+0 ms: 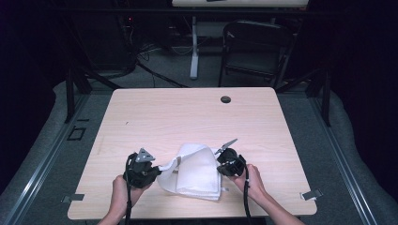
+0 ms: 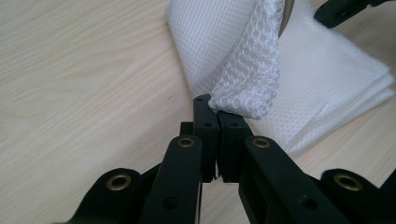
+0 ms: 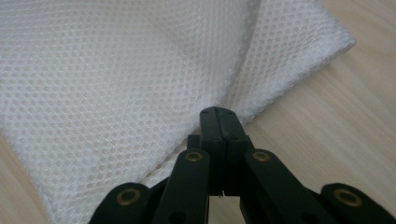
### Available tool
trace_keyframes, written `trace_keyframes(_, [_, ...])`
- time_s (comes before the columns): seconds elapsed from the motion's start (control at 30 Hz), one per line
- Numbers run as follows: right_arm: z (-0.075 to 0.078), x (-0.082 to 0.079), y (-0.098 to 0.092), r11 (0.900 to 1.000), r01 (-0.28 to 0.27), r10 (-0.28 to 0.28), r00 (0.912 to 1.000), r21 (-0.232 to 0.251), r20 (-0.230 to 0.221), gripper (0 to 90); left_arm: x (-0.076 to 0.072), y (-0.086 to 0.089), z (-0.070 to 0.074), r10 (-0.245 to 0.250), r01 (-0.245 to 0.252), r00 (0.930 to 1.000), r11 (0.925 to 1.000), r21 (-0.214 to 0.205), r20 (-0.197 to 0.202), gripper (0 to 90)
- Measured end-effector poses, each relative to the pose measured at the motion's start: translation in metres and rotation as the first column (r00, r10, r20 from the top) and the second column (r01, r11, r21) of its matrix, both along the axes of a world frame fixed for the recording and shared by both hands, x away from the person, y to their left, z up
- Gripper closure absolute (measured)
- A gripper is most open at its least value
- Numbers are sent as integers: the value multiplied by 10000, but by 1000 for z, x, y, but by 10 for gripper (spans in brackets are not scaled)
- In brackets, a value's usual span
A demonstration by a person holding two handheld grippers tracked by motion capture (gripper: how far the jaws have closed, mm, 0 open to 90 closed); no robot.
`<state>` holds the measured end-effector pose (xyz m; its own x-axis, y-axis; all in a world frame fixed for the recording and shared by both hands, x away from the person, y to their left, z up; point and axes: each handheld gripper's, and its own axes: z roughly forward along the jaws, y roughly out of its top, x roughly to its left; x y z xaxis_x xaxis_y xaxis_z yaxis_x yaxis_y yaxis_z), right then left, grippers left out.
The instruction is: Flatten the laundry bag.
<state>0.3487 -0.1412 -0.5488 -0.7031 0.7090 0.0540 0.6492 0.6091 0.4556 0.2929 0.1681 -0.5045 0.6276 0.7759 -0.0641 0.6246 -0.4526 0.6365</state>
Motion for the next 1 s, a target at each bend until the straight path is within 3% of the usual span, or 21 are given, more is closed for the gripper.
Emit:
trace_keyframes(0.1, [-1, 1, -1, 10000, -36, 36, 9999, -29, -114, 900, 3, 7, -2, 239, -239, 9997, 9997, -48, -105, 889])
trace_keyframes(0.17, [-1, 1, -1, 10000, -14, 13, 9999, -23, -130, 900, 4, 13, -4, 332, -331, 9994, 9993, 199, -72, 889])
trace_keyframes(0.27, [-3, 0, -2, 9998, -1, -1, 10000, -190, -65, 900, 7, 22, -6, 594, -597, 9976, 9982, -88, -351, 888])
trace_keyframes(0.47, [0, 0, -4, 9996, -152, 153, 9999, -221, 52, 900, 7, 21, -7, 529, -528, 9980, 9986, 21, -345, 887])
trace_keyframes(0.5, [4, -1, -4, 9999, -60, 58, 9997, 110, 247, 900, 7, 21, -8, 539, -538, 9978, 9985, 45, -398, 887])
trace_keyframes(0.57, [6, -2, -3, 9989, -138, 128, 9997, 455, 228, 900, 9, 22, -10, 574, -566, 9970, 9983, 152, -528, 887])
trace_keyframes(0.6, [7, -3, -1, 9985, -162, 152, 9997, 529, 187, 900, 10, 23, -11, 576, -569, 9955, 9983, 126, -746, 886])
trace_keyframes(0.67, [6, -5, 4, 9966, -387, 377, 9992, 733, 154, 900, 10, 24, -12, 603, -593, 9955, 9981, 161, -734, 886])
trace_keyframes(0.8, [0, -6, 9, 9968, -635, 645, 9977, 487, -192, 900, 10, 28, -15, 690, -679, 9936, 9976, 150, -894, 885])
trace_keyframes(0.9, [-4, -7, 11, 9975, -657, 662, 9976, 243, -214, 900, 10, 29, -15, 664, -649, 9940, 9977, 190, -874, 886])
trace_keyframes(1.0, [-5, -6, 11, 9974, -643, 651, 9976, 325, -223, 900, 9, 28, -15, 630, -615, 9952, 9979, 217, -748, 886])
